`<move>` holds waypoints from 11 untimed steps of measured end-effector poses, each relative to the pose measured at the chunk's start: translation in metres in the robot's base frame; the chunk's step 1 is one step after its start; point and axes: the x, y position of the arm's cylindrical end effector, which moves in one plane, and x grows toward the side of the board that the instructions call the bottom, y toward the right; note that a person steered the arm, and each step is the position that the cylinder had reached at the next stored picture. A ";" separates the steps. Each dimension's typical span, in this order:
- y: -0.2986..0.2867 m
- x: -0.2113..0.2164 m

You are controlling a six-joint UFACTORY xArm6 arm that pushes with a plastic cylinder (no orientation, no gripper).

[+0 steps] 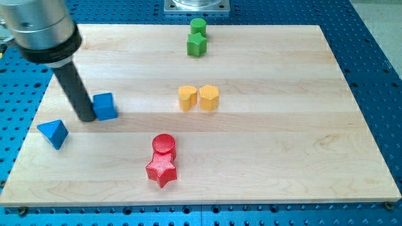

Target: Push the cube to the bottom right side of the board

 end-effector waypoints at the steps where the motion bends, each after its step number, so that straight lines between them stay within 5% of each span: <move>1: 0.049 -0.013; 2: 0.038 -0.045; 3: 0.130 -0.026; 4: 0.210 0.059; 6: 0.220 0.103; 7: 0.281 0.129; 8: 0.333 0.127; 9: 0.261 0.112; 10: 0.320 0.078; 11: 0.373 0.089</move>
